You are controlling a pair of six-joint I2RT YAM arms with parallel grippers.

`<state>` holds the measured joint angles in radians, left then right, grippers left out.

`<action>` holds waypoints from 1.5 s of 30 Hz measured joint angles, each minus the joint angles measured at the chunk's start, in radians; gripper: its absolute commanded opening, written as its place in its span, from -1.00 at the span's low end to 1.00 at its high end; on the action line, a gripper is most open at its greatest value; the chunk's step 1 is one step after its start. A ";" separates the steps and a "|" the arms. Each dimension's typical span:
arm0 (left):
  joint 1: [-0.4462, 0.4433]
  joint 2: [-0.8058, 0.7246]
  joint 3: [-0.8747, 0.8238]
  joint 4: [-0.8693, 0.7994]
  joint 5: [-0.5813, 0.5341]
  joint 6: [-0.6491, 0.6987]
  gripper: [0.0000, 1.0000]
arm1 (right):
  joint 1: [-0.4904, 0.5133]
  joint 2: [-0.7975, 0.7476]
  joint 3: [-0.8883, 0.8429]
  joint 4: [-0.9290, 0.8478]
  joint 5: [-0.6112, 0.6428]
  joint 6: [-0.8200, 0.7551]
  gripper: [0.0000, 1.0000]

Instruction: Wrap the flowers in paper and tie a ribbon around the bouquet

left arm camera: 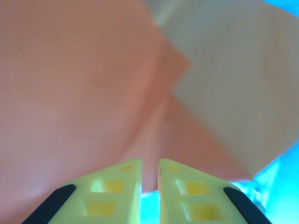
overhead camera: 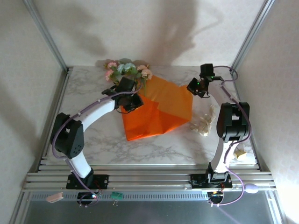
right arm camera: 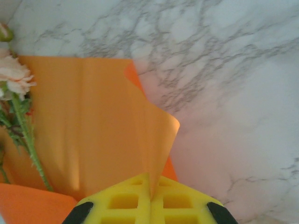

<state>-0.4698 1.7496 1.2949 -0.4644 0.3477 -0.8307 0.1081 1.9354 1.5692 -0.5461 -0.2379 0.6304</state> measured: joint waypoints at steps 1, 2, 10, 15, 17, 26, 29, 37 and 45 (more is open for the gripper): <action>0.002 0.018 -0.035 0.019 0.004 -0.006 -0.74 | 0.009 0.000 0.011 -0.002 -0.002 0.008 -0.92; -0.005 0.046 -0.071 0.036 0.011 -0.011 -0.74 | 0.019 0.000 0.027 -0.004 -0.003 0.017 -0.92; -0.081 0.140 -0.132 0.124 0.033 -0.031 -0.75 | 0.121 -0.009 0.157 -0.010 -0.050 0.115 -0.91; -0.078 0.140 -0.133 0.151 0.026 -0.030 -0.75 | 0.201 -0.016 0.180 0.064 -0.111 0.203 -0.89; -0.078 0.140 -0.135 0.158 0.025 -0.030 -0.76 | 0.233 -0.016 0.187 0.099 -0.138 0.239 -0.89; -0.077 0.099 -0.208 0.198 -0.013 -0.030 -0.80 | 0.385 0.057 0.235 0.278 -0.236 0.368 -0.88; -0.078 0.048 -0.275 0.227 -0.034 -0.034 -0.80 | 0.418 0.105 0.240 0.341 -0.265 0.408 -0.88; -0.083 -0.099 -0.445 0.349 -0.089 -0.093 -0.79 | 0.475 0.172 0.223 0.460 -0.315 0.487 -0.88; -0.085 -0.425 -0.453 0.364 -0.177 -0.150 -0.68 | 0.478 0.180 0.212 0.481 -0.313 0.493 -0.88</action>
<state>-0.5545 1.3243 0.8417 -0.1001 0.1703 -0.9810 0.5858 2.1155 1.7817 -0.0647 -0.5510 1.1233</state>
